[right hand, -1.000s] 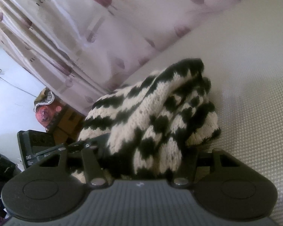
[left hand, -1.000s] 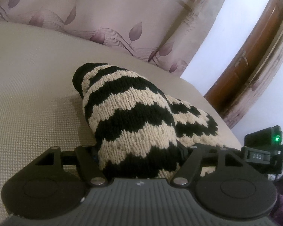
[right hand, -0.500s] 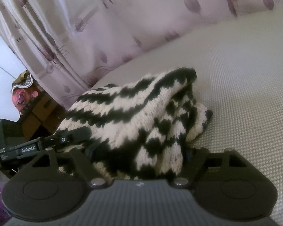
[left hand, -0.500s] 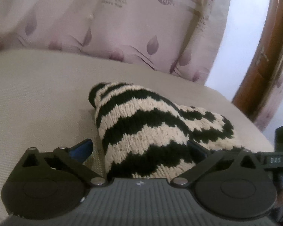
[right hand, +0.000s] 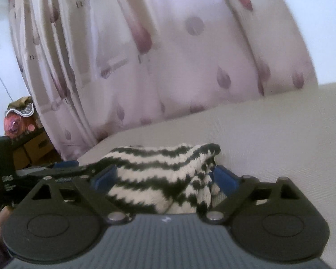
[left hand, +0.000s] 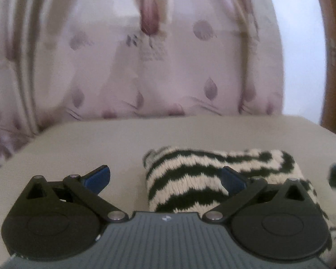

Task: Fold small clothes

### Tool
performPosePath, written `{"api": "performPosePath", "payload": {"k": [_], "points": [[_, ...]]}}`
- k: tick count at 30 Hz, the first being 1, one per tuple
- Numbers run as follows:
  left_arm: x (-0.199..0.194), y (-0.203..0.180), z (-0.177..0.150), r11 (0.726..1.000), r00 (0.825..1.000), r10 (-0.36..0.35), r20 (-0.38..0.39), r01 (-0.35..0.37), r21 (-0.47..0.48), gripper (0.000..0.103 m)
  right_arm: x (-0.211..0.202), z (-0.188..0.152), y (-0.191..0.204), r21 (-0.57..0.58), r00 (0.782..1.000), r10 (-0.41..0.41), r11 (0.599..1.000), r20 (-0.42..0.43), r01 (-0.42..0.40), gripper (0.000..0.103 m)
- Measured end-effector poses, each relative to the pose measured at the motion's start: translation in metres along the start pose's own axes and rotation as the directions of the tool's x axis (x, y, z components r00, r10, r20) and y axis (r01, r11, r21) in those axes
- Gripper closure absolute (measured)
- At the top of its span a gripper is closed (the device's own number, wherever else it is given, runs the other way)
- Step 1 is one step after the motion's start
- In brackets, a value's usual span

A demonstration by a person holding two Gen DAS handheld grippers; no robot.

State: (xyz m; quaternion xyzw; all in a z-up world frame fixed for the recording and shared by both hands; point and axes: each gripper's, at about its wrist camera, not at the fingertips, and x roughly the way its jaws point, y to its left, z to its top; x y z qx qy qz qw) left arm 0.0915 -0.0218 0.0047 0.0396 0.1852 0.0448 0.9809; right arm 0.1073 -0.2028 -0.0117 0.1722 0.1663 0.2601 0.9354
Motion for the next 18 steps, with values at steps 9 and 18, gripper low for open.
{"api": "performPosePath", "payload": {"k": [9,18], "points": [[-0.039,-0.012,0.013,1.000,0.998,0.022,0.051,-0.023,0.009,0.000,-0.025,-0.017,0.032,-0.111,1.000,-0.018,0.994,-0.004,0.017,0.007],[-0.080,-0.023,0.023,0.995,0.982,0.095,0.165,-0.095,-0.008,0.000,-0.045,-0.015,0.052,-0.164,0.999,-0.034,0.986,0.035,0.039,0.002]]}}
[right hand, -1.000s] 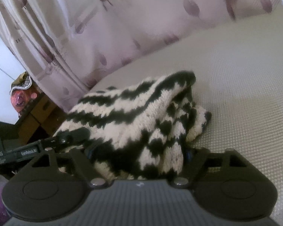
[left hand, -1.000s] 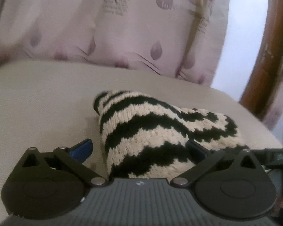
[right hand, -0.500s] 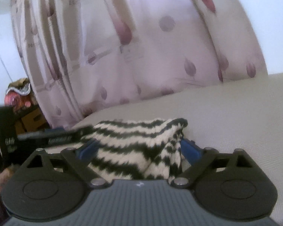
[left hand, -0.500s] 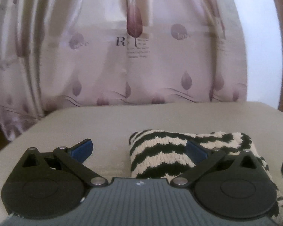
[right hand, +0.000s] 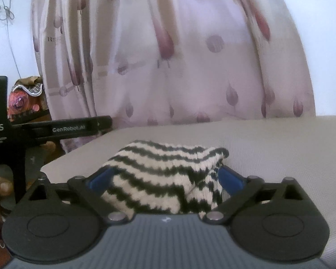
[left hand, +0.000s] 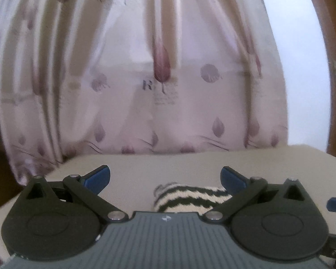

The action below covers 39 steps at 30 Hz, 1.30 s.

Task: Fold small clothes

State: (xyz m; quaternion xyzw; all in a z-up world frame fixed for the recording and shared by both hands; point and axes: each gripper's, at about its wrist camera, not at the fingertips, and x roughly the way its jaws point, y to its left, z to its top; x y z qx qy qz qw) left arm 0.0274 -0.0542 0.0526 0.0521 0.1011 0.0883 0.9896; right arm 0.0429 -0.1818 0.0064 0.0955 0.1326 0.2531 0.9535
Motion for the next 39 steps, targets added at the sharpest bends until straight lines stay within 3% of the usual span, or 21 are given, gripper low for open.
{"api": "performPosePath", "payload": {"k": [2,6,12,39], "points": [[-0.006,-0.001,0.005,1.000,1.000,0.011,0.008,-0.011,0.000,0.000,-0.003,0.002,0.001,0.000,1.000,0.001,1.000,0.007,-0.001,0.002],[-0.003,0.007,0.013,0.995,0.994,-0.081,-0.073,0.076,-0.067,0.000,-0.004,0.004,0.005,-0.003,1.000,-0.007,1.000,0.005,0.007,0.002],[0.001,0.017,0.011,0.989,0.990,-0.084,-0.110,0.070,-0.129,0.000,-0.006,0.003,0.009,-0.016,1.000,-0.009,1.000,-0.001,0.009,0.002],[0.001,0.013,-0.007,0.992,0.988,-0.091,-0.125,0.079,-0.095,0.000,-0.003,-0.004,0.021,-0.070,0.999,-0.047,0.997,-0.022,0.045,0.002]]}}
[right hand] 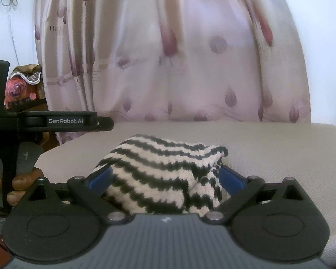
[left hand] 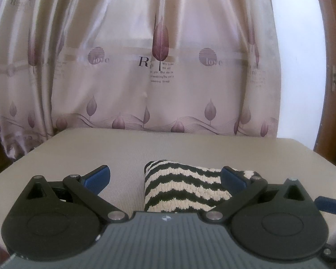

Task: Fold small clothes

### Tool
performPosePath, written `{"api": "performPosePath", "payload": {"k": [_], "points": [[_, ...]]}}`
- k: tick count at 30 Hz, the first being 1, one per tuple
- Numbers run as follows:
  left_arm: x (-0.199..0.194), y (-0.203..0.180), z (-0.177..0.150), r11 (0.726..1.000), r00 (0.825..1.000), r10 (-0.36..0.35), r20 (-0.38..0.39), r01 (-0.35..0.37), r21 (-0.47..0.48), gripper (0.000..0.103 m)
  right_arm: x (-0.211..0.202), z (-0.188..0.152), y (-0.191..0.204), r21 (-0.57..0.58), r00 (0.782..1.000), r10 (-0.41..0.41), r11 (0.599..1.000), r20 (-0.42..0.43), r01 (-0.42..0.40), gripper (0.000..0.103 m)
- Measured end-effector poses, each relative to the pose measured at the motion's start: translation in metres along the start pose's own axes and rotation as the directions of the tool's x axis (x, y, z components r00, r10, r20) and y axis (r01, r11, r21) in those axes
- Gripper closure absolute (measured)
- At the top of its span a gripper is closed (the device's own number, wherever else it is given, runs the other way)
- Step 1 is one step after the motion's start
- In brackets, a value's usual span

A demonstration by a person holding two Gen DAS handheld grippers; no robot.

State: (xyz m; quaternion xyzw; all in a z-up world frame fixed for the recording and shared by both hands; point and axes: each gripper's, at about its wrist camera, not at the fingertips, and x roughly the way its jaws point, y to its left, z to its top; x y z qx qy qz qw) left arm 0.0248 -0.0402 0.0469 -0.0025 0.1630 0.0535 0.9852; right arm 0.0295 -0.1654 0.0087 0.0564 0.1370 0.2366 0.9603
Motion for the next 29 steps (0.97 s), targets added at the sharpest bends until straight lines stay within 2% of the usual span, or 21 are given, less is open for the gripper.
{"api": "performPosePath", "payload": {"k": [5,14,17,24,29], "points": [[0.002,0.000,-0.002,1.000,1.000,-0.003,0.000,0.003,0.005,0.000,0.001,0.000,0.002,-0.011,1.000,-0.021,1.000,0.003,0.021,0.002],[0.008,0.002,-0.009,1.000,1.000,0.000,-0.019,0.000,0.000,0.000,0.005,-0.004,0.005,-0.028,0.987,-0.153,0.988,0.044,0.155,0.001],[0.008,0.003,-0.010,1.000,1.000,0.001,-0.014,-0.001,0.002,0.000,0.007,-0.006,0.004,-0.020,0.988,-0.153,0.988,0.034,0.154,0.001],[0.004,0.002,-0.015,1.000,0.998,0.020,0.052,-0.021,0.022,0.000,0.008,-0.008,0.005,-0.015,0.989,-0.149,0.989,0.020,0.149,0.001],[0.004,0.001,-0.013,1.000,0.998,0.019,0.054,-0.019,0.017,0.000,0.007,-0.008,0.006,-0.014,0.989,-0.149,0.989,0.020,0.149,0.001]]}}
